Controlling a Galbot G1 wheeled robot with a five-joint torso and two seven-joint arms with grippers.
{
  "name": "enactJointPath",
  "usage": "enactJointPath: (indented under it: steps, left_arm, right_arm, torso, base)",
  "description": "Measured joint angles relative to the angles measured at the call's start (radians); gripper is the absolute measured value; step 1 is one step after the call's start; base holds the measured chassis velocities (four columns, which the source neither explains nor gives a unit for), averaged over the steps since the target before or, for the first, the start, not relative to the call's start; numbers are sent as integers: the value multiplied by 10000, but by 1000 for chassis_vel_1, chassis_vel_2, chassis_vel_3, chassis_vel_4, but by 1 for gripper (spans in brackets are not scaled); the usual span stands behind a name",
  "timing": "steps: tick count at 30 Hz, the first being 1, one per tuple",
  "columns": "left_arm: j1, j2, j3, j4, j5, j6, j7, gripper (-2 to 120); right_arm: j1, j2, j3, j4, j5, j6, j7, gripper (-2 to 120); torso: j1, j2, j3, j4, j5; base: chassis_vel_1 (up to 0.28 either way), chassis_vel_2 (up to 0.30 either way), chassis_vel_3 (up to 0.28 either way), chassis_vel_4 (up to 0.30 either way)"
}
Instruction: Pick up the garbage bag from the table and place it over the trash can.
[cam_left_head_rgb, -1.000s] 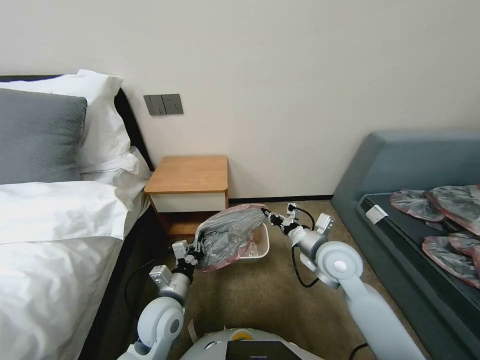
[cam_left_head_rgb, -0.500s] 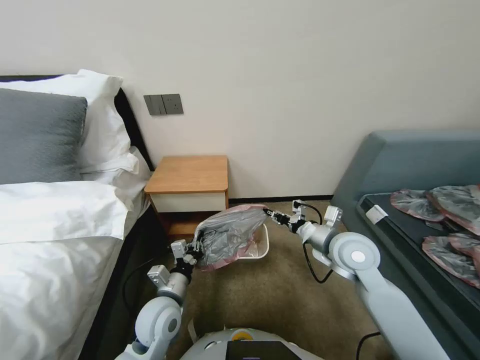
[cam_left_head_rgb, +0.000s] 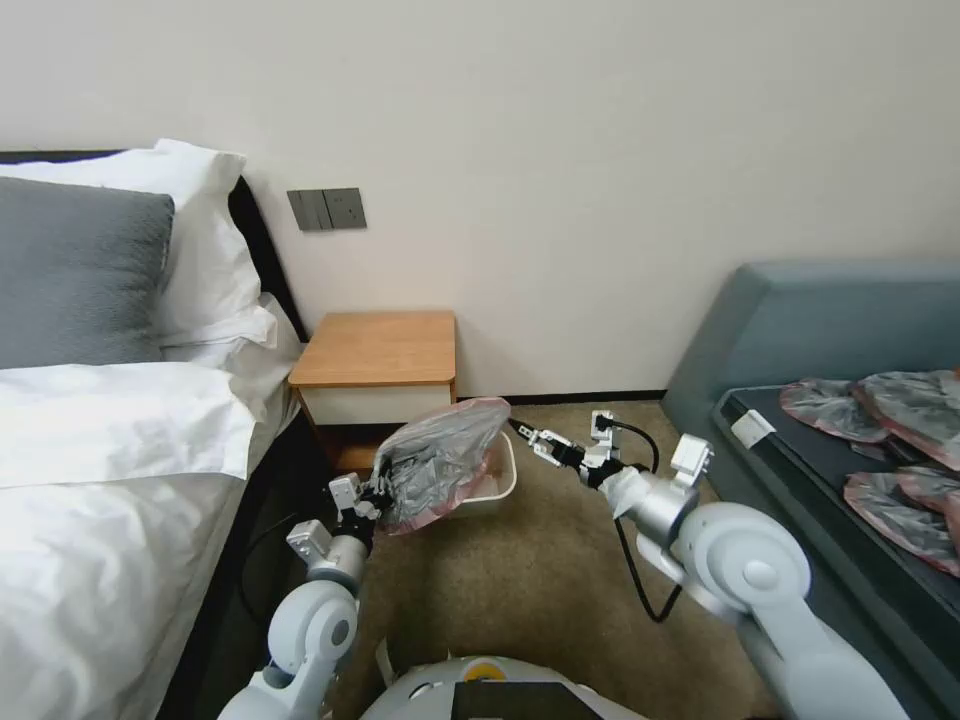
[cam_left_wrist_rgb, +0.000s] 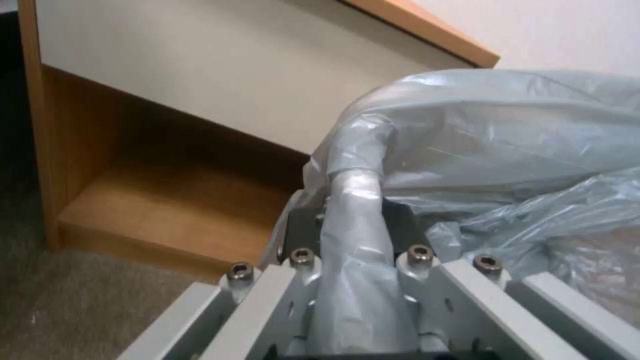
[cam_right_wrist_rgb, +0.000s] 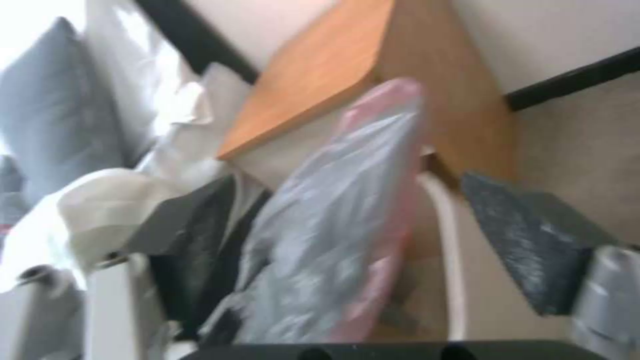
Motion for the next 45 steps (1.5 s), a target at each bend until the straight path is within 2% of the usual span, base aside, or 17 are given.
enactJointPath:
  steps: [3, 6, 8, 12, 16, 20, 32, 43, 45]
  left_arm:
    - [-96, 28, -21, -93, -72, 45, -90, 7]
    - [-122, 32, -21, -119, -83, 56, -114, 7]
    - [-141, 29, -1, -216, -78, 78, -157, 7]
    - [-111, -6, 69, -329, 134, 81, -157, 7]
    - [-87, -39, 103, -360, 407, 26, -133, 7]
    - [-57, -86, 157, -393, 882, -115, -17, 7]
    - [-47, -129, 258, -410, 1901, -516, 303, 7]
    - [-54, -95, 228, -567, 1962, -566, 370, 7]
    - [-64, -92, 225, -583, 1885, -566, 371, 7]
  right_arm:
    - [-183, 219, -553, 265, 98, 85, 223, 99]
    - [-244, 332, -831, 308, 132, 115, 322, 100]
    - [-268, 588, -1519, 299, 189, 225, 595, 100]
    - [58, 805, -2039, 110, 291, 402, 1081, 100]
    - [335, 877, -2170, 6, 600, 546, 1544, 100]
    - [741, 975, -2284, -203, 1280, 977, 2523, 100]
    - [1256, 1229, -2648, -509, 1768, 1486, 3480, 100]
    - [1455, 1452, -2973, -719, 1505, 1549, 3582, 100]
    - [1460, 1493, -3053, -766, 1319, 1544, 3428, 96]
  torso:
    - [1, 0, 0, 0, 1]
    - [0, 0, 0, 0, 0]
    - [0, 0, 0, 0, 1]
    - [0, 0, 0, 1, 2]
    - [0, 0, 0, 1, 2]
    - [0, 0, 0, 1, 2]
    - [0, 0, 2, 1, 1]
    - [0, 0, 1, 0, 2]
    - [0, 0, 1, 0, 2]
  base:
    - [0, 0, 0, 0]
    - [0, 0, 0, 0]
    - [0, 0, 0, 0]
    - [0, 0, 0, 0]
    - [0, 0, 0, 0]
    - [0, 0, 0, 0]
    - [0, 0, 0, 0]
    - [0, 0, 0, 0]
    - [0, 0, 0, 0]
